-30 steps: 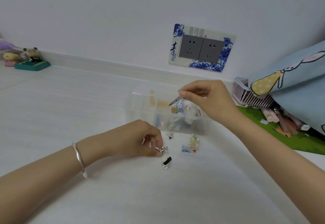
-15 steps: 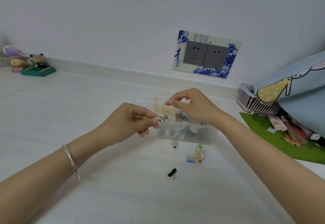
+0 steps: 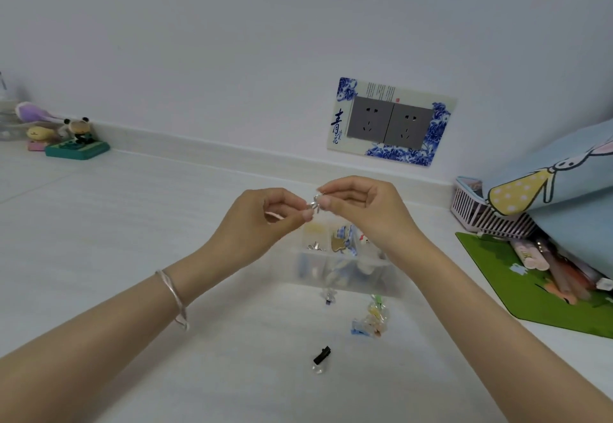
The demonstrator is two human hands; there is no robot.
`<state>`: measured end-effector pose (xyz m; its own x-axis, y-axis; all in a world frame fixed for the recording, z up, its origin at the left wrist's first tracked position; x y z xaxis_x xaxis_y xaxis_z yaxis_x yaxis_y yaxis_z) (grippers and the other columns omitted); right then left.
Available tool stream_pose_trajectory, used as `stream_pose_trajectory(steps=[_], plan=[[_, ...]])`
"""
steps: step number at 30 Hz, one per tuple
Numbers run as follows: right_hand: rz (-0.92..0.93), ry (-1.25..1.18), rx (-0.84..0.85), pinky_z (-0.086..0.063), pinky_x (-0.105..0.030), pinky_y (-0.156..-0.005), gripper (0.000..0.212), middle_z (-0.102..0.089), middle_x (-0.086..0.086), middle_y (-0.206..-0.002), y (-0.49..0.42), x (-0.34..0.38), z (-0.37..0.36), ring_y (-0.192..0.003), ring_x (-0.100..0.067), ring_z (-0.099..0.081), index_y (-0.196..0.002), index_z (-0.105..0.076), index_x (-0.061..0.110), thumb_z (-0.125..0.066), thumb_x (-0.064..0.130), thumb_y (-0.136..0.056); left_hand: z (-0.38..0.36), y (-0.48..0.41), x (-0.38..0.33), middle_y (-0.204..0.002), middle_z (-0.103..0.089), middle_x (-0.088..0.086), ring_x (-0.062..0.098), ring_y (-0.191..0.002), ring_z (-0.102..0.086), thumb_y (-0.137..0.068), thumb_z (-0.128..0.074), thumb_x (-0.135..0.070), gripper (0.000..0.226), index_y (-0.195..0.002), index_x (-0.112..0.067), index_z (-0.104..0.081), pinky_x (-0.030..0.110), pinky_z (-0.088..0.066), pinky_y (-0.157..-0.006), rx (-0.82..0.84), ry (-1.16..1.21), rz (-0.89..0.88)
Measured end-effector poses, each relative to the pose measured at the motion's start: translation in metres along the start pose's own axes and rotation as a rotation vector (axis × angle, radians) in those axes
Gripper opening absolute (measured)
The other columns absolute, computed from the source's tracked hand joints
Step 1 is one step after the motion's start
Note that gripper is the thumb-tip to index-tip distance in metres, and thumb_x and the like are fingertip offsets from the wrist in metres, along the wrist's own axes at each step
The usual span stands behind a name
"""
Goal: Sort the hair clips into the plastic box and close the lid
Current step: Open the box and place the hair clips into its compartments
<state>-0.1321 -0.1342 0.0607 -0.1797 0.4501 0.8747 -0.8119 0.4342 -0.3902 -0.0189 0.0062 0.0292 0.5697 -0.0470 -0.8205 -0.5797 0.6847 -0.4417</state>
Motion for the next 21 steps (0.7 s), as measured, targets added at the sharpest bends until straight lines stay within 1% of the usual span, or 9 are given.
stream_pose_trajectory(steps=[2, 4, 7, 9, 11, 13, 15, 18, 21], plan=[[0.022, 0.042, -0.059, -0.053, -0.015, -0.075, 0.012, -0.073, 0.0, -0.078, -0.003, -0.003, 0.006, -0.073, -0.004, -0.068, -0.085, -0.071, 0.015, -0.076, 0.012, -0.075, 0.003, 0.003, 0.007, -0.095, -0.071, -0.017, -0.005, -0.092, -0.061, -0.082, -0.066, -0.037, 0.016, -0.095, -0.027, -0.069, 0.011, -0.042, -0.084, -0.008, -0.244, -0.101], [0.021, 0.191, -0.052, -0.049, -0.016, -0.079, 0.011, -0.073, 0.004, -0.077, -0.004, -0.008, 0.011, -0.074, -0.004, -0.068, -0.083, -0.071, 0.017, -0.077, 0.017, -0.075, 0.006, 0.008, 0.012, -0.1, -0.065, -0.023, -0.007, -0.098, -0.052, -0.084, -0.061, -0.04, 0.02, -0.099, -0.03, -0.068, 0.004, -0.033, -0.087, -0.008, -0.387, -0.152], [-0.047, 0.353, 0.061, -0.046, -0.007, -0.071, 0.008, -0.071, 0.01, -0.074, 0.0, -0.017, 0.003, -0.067, 0.004, -0.064, -0.081, -0.074, 0.019, -0.077, 0.022, -0.075, 0.007, 0.014, 0.018, -0.095, -0.061, -0.026, -0.006, -0.1, -0.051, -0.086, -0.06, -0.038, 0.018, -0.097, -0.029, -0.069, 0.0, -0.031, -0.085, 0.022, -0.38, -0.153], [-0.089, 0.396, 0.122, -0.05, -0.012, -0.064, 0.005, -0.072, 0.01, -0.077, 0.002, -0.022, -0.003, -0.062, -0.004, -0.064, -0.082, -0.076, 0.02, -0.076, 0.022, -0.077, 0.007, 0.015, 0.019, -0.095, -0.06, -0.028, -0.007, -0.1, -0.051, -0.086, -0.059, -0.04, 0.019, -0.097, -0.029, -0.069, -0.001, -0.03, -0.086, 0.035, -0.374, -0.174], [-0.085, 0.447, 0.139, -0.048, -0.01, -0.06, 0.002, -0.07, 0.014, -0.073, 0.004, -0.023, -0.005, -0.062, -0.009, -0.064, -0.078, -0.076, 0.023, -0.075, 0.021, -0.078, 0.007, 0.015, 0.019, -0.096, -0.059, -0.03, -0.008, -0.105, -0.049, -0.084, -0.057, -0.047, 0.024, -0.097, -0.031, -0.069, 0.0, -0.029, -0.087, 0.042, -0.367, -0.213], [-0.08, 0.465, 0.128, -0.048, -0.01, -0.061, 0.006, -0.07, 0.017, -0.075, 0.003, -0.023, -0.005, -0.069, -0.011, -0.065, -0.081, -0.076, 0.025, -0.073, 0.021, -0.08, 0.008, 0.017, 0.016, -0.095, -0.062, -0.029, -0.004, -0.107, -0.049, -0.08, -0.058, -0.05, 0.027, -0.097, -0.033, -0.068, 0.003, -0.032, -0.087, 0.059, -0.346, -0.242], [-0.07, 0.467, 0.115, -0.048, -0.011, -0.068, 0.007, -0.07, 0.019, -0.084, 0.004, -0.02, -0.003, -0.075, -0.005, -0.067, -0.087, -0.076, 0.025, -0.071, 0.023, -0.082, 0.008, 0.021, 0.009, -0.094, -0.063, -0.028, -0.001, -0.1, -0.052, -0.077, -0.061, -0.052, 0.026, -0.094, -0.034, -0.068, 0.007, -0.037, -0.082, 0.098, -0.31, -0.281], [0.029, 0.488, 0.07, -0.04, -0.003, -0.079, 0.008, -0.072, 0.017, -0.09, 0.009, -0.006, 0.002, -0.091, 0.006, -0.062, -0.089, -0.075, 0.024, -0.069, 0.024, -0.083, 0.006, 0.029, -0.006, -0.085, -0.065, -0.021, 0.008, -0.08, -0.053, -0.075, -0.066, -0.046, 0.013, -0.083, -0.036, -0.068, 0.017, -0.043, -0.069, 0.279, -0.235, -0.316], [0.09, 0.424, 0.075, -0.041, -0.005, -0.079, 0.008, -0.073, 0.012, -0.086, 0.031, 0.009, 0.007, -0.084, 0.005, -0.062, -0.086, -0.075, 0.022, -0.07, 0.018, -0.082, -0.003, 0.041, -0.011, -0.084, -0.065, -0.013, 0.009, -0.074, -0.053, -0.07, -0.071, -0.05, 0.024, -0.089, -0.036, -0.069, 0.025, -0.046, -0.066, 0.6, -0.278, -0.209]])
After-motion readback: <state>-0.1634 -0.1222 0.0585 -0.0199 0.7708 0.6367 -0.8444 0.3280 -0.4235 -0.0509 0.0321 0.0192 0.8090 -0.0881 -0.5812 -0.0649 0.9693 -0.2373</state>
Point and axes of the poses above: each hand's wrist, its own y-axis away from the middle knuckle, its own z-axis out of the back of the hand, x = y × z, the point moved 1 cm from there along -y, towards the middle knuckle
